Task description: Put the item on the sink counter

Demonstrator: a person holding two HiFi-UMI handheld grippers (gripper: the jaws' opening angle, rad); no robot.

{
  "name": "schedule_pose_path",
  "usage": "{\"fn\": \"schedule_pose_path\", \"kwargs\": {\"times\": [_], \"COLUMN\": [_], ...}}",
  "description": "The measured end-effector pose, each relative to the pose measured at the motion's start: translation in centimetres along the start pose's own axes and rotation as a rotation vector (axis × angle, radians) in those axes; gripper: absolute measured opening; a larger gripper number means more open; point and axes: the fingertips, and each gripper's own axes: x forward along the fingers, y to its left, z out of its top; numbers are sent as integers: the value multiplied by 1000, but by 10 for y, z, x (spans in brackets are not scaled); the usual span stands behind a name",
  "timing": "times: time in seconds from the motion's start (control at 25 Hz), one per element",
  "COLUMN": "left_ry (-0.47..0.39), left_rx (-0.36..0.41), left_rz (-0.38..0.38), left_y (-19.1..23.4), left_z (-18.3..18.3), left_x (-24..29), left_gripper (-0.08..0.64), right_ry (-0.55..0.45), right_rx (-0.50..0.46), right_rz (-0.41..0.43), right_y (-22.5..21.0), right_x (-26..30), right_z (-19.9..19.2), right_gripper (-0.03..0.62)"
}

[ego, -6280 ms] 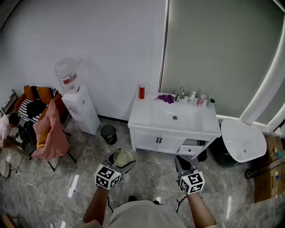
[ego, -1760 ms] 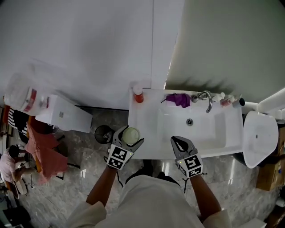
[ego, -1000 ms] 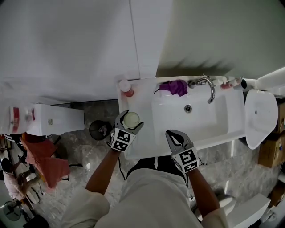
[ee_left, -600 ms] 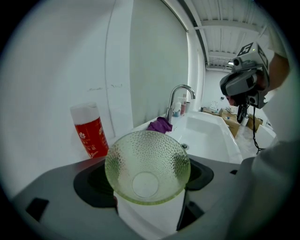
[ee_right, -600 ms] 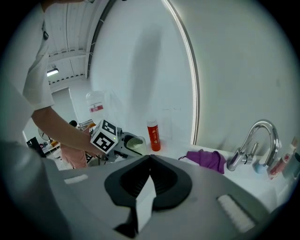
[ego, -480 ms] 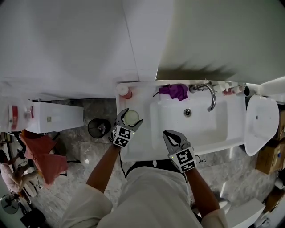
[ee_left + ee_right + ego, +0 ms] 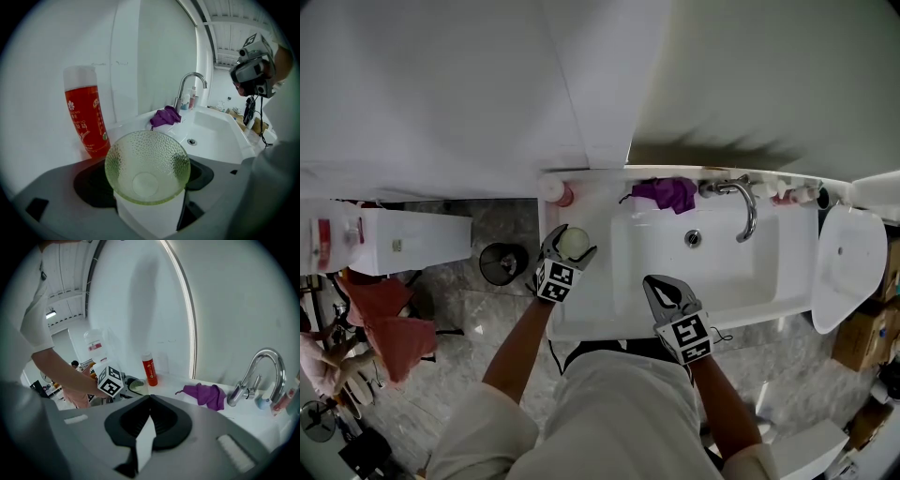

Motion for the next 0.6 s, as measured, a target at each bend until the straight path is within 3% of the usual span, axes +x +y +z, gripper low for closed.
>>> {"fn": "schedule_pose_path", "kwargs": {"times": [0.6], "left_ry": [11], "left_rx": [-18], "left_rz": [-13], "left_y": [1], "left_z": [-13], "left_x": [15], "left_gripper": [396], "right_ry": [-5], "right_rx": [44], "right_rz": [7], "right_y": [-6], "right_x": [8], "right_z": [-1], "right_gripper": [11]}}
